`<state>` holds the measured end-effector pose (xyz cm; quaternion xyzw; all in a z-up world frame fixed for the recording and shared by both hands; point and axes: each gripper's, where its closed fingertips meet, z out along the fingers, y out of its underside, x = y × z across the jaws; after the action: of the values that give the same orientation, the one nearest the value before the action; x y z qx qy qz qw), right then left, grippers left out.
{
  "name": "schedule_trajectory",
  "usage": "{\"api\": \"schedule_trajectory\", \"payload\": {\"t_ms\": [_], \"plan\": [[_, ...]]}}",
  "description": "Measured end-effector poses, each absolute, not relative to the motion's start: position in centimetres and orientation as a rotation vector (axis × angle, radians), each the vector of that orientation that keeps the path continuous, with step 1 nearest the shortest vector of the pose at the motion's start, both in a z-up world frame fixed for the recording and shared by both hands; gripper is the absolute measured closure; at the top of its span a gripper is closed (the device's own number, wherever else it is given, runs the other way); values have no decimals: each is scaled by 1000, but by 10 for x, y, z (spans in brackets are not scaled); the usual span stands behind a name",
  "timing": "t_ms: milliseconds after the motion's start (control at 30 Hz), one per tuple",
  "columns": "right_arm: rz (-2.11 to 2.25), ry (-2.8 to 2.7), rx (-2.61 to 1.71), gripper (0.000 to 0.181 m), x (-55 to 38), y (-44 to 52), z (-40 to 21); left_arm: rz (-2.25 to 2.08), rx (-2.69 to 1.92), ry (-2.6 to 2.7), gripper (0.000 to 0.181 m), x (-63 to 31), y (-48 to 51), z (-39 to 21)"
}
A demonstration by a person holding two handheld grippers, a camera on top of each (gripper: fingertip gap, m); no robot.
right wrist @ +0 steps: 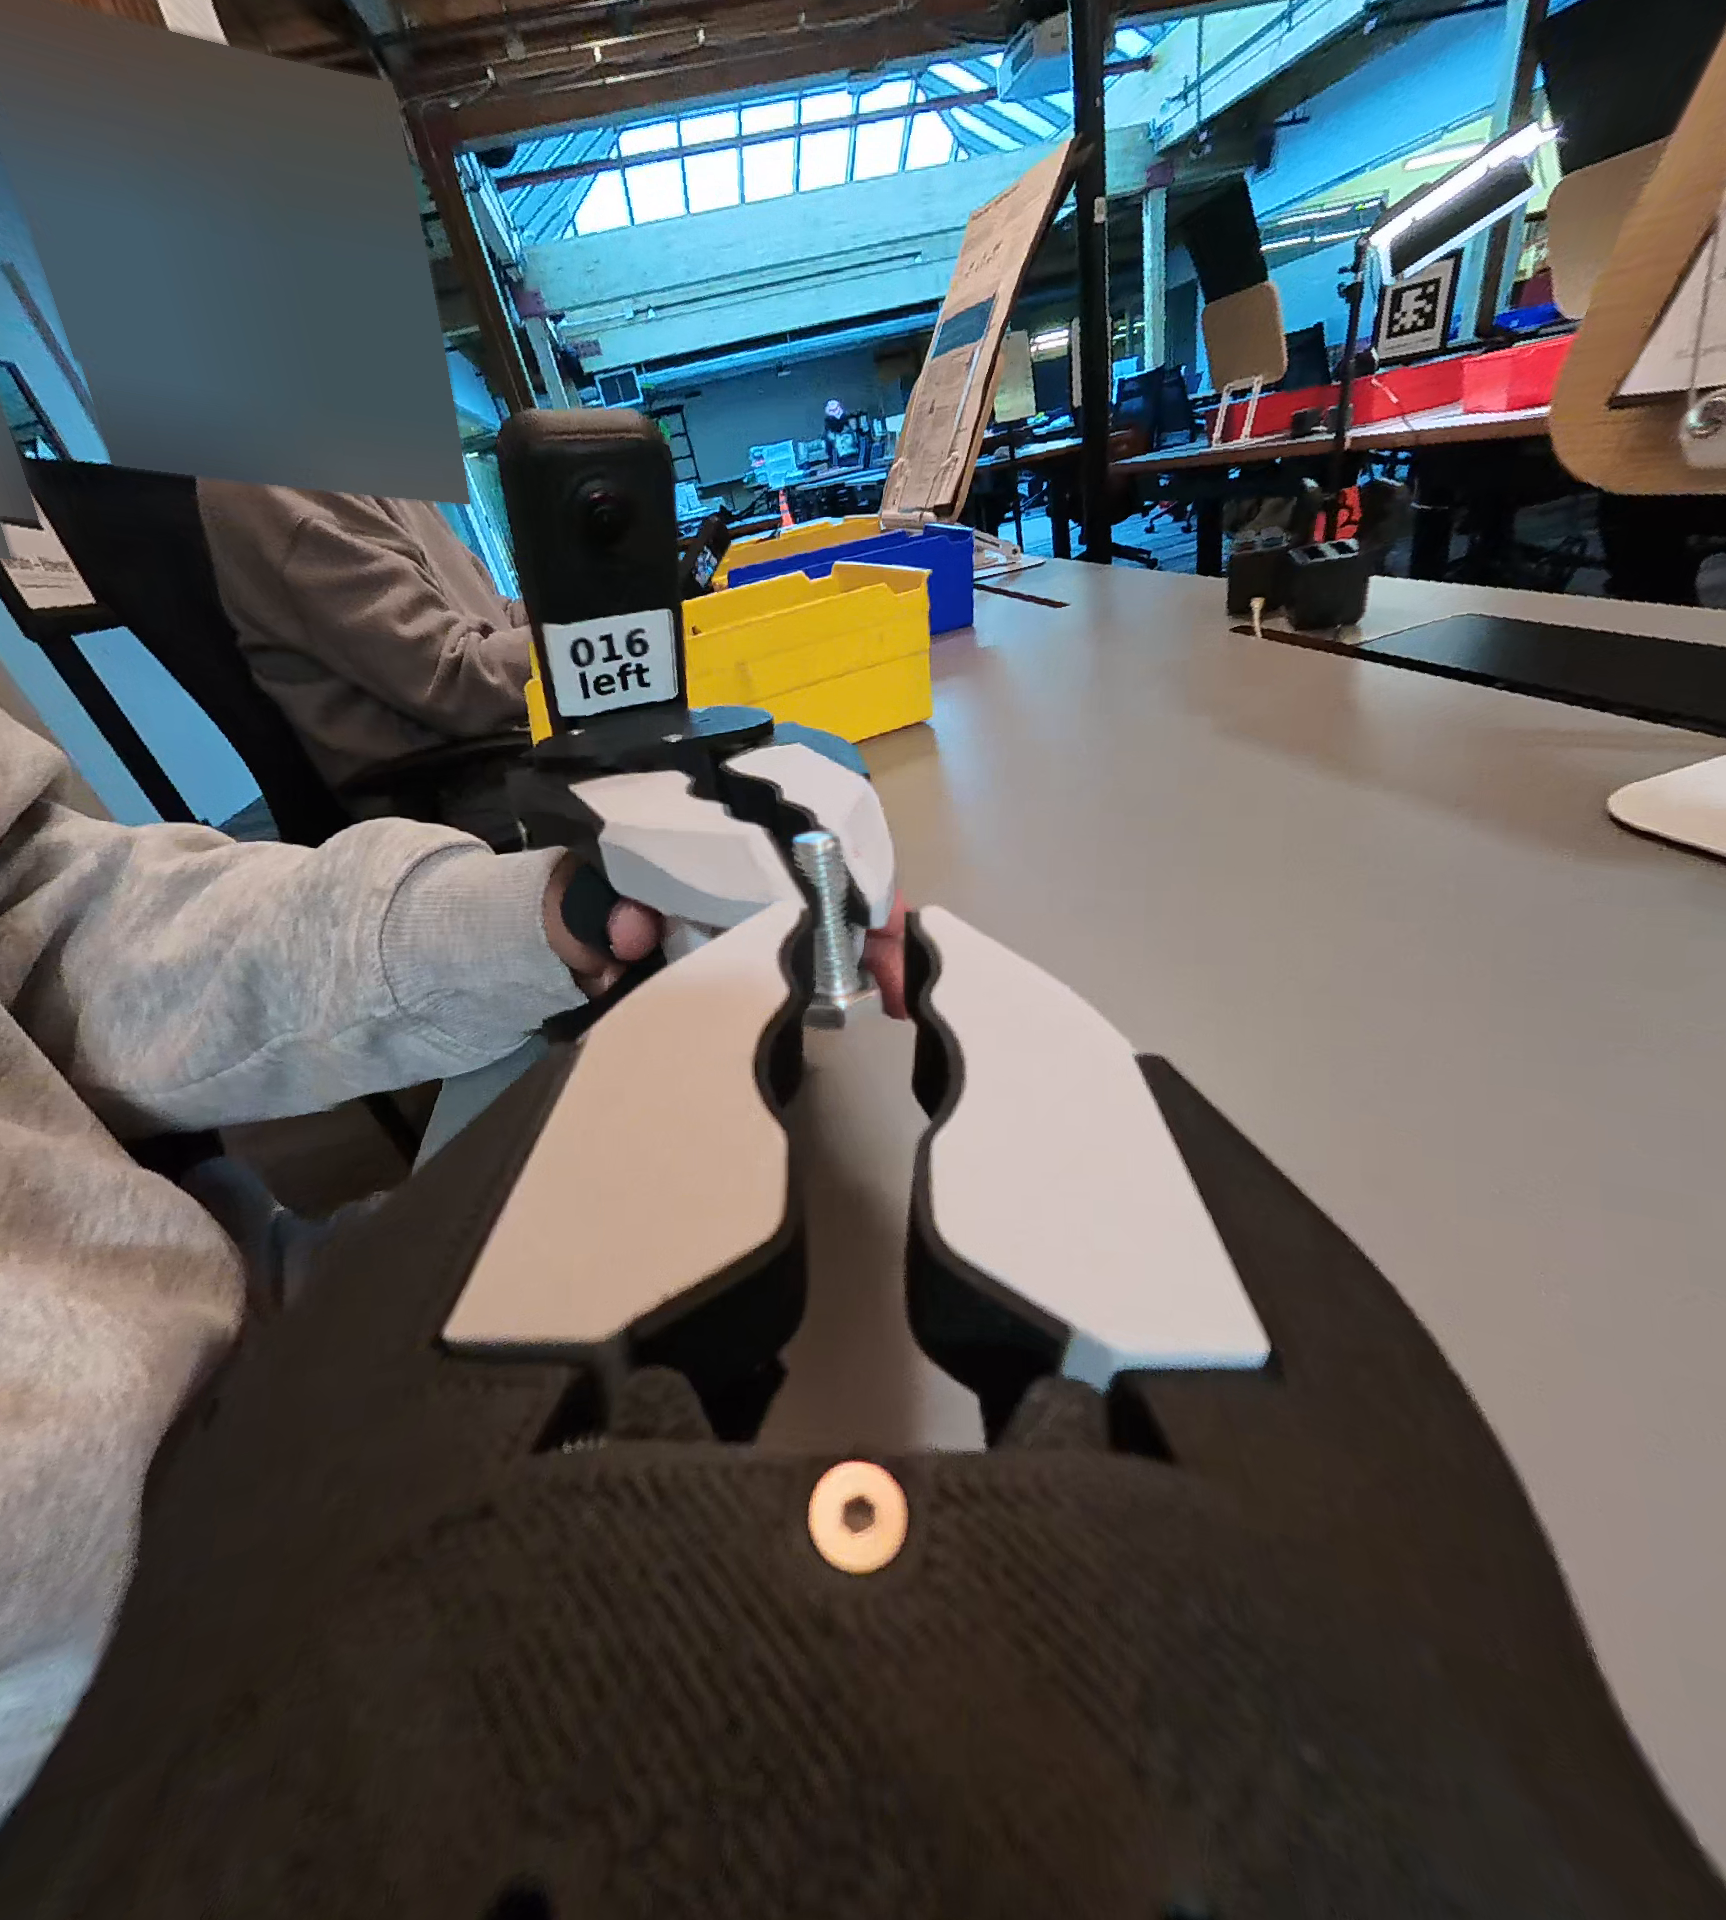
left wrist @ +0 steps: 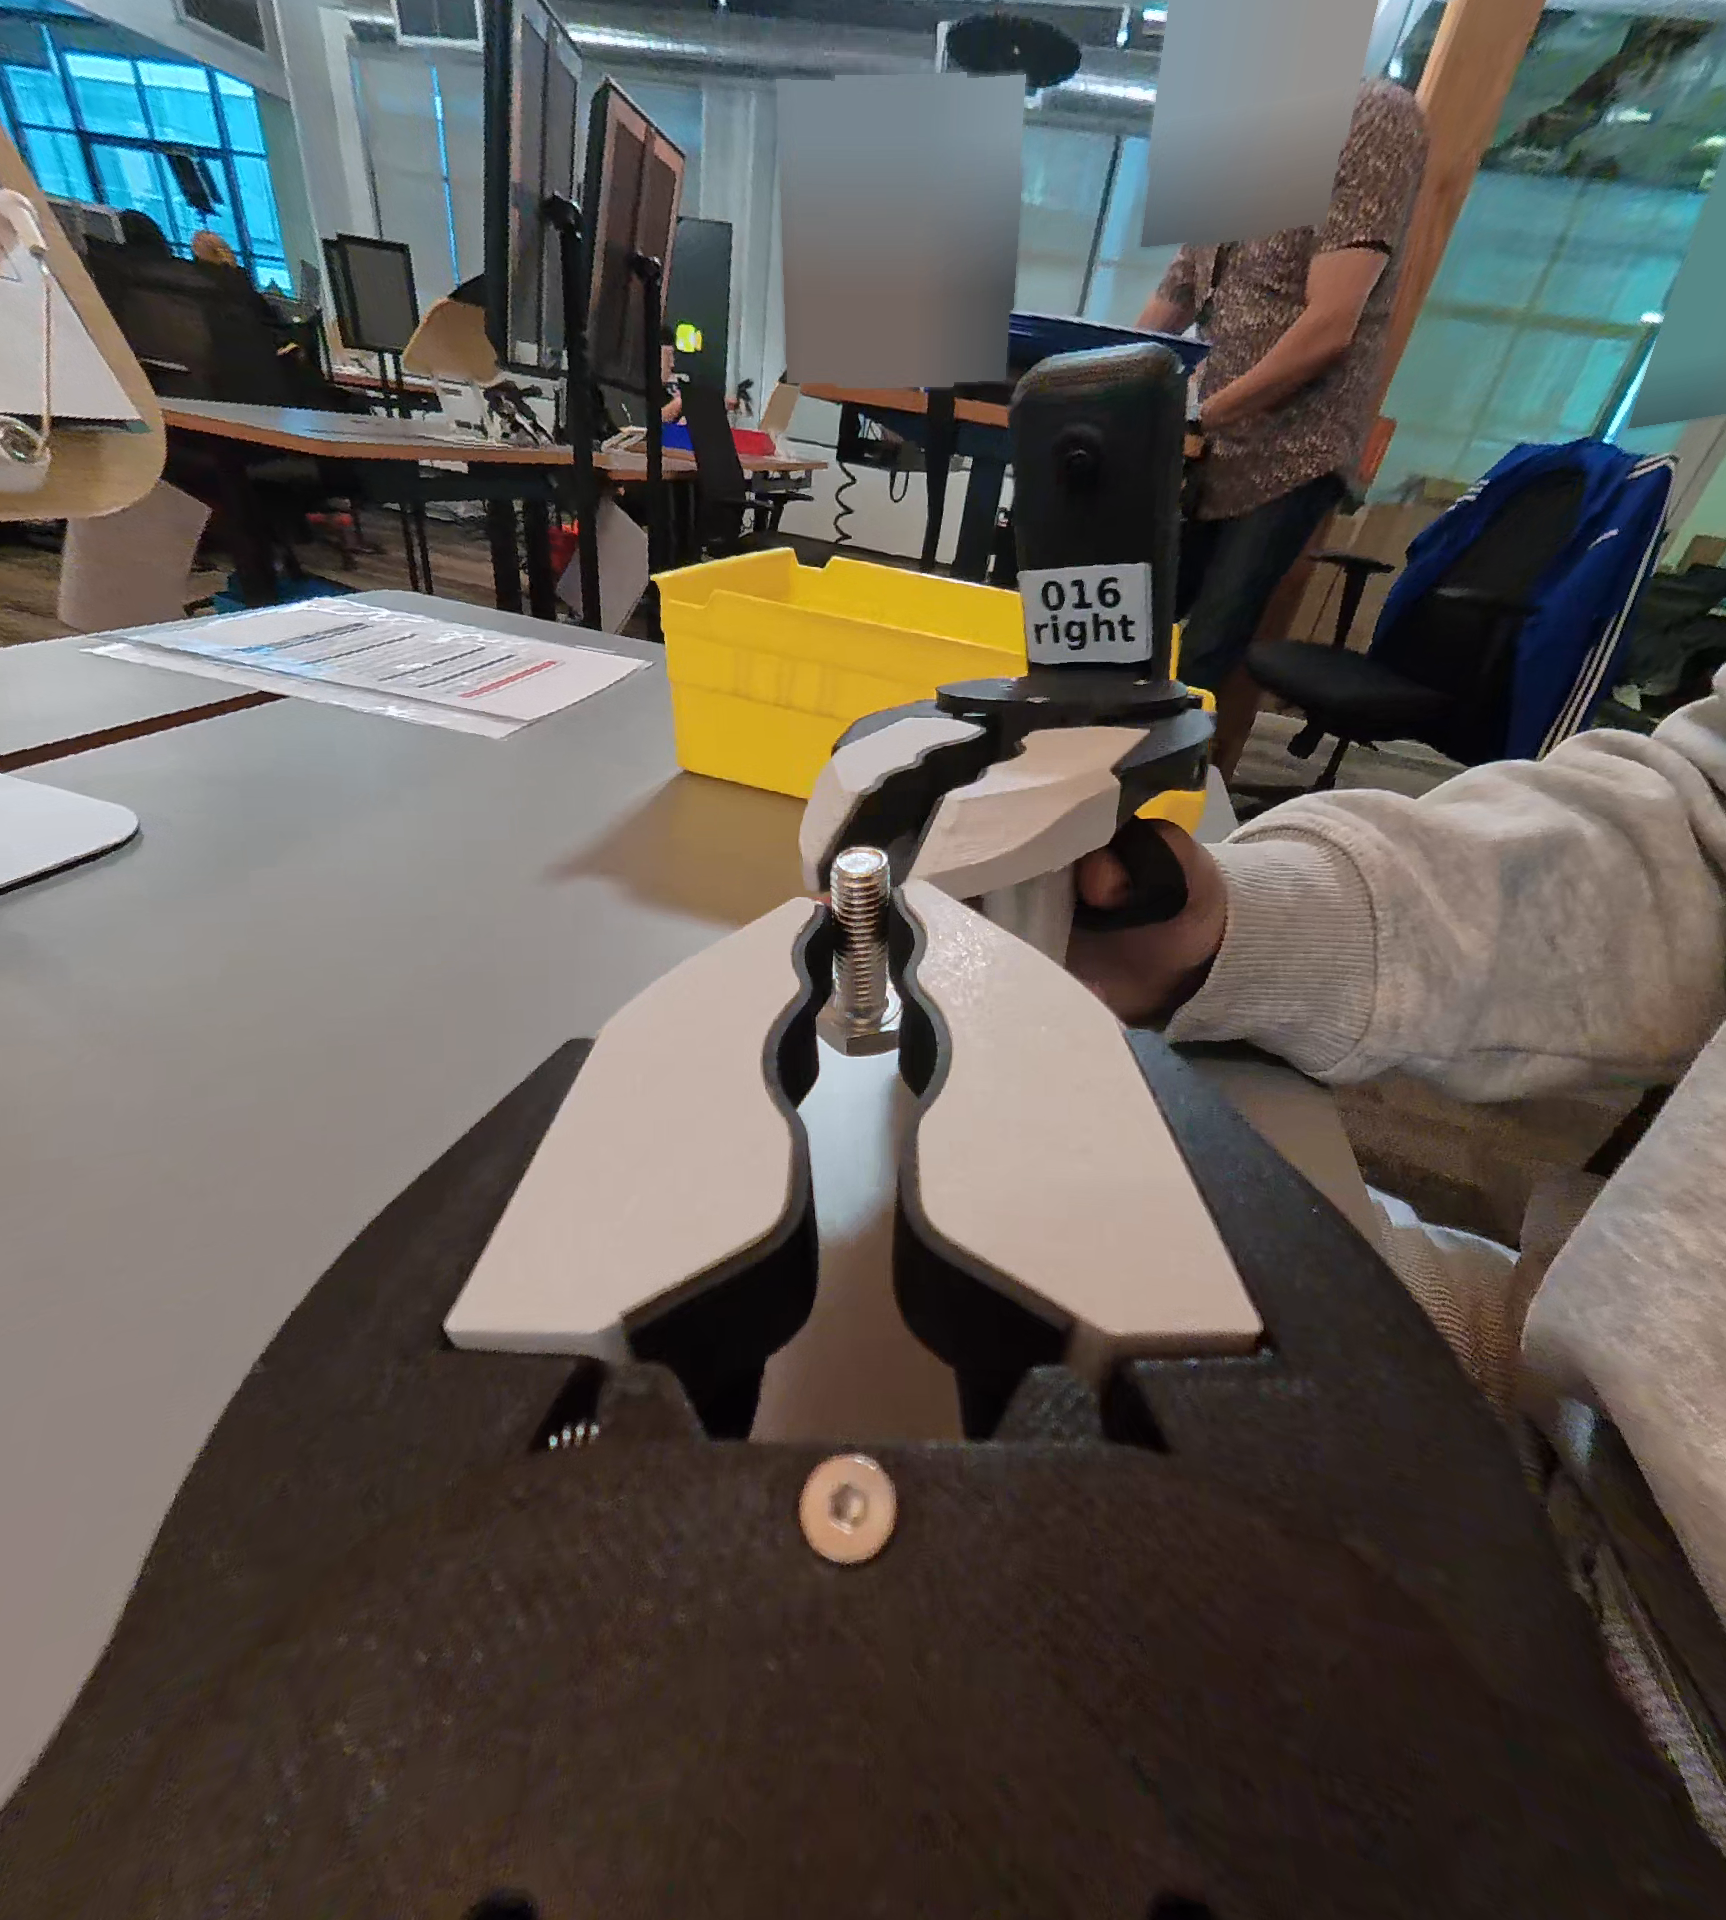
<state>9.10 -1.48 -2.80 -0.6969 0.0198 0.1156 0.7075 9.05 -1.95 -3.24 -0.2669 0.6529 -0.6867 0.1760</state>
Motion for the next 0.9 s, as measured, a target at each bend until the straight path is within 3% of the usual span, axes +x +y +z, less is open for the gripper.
{"api": "schedule_trajectory", "payload": {"t_ms": [900], "plan": [[304,5,-1529,172,79,-12,-25,-1860,-713,1966,171,86,-29,-42]]}}
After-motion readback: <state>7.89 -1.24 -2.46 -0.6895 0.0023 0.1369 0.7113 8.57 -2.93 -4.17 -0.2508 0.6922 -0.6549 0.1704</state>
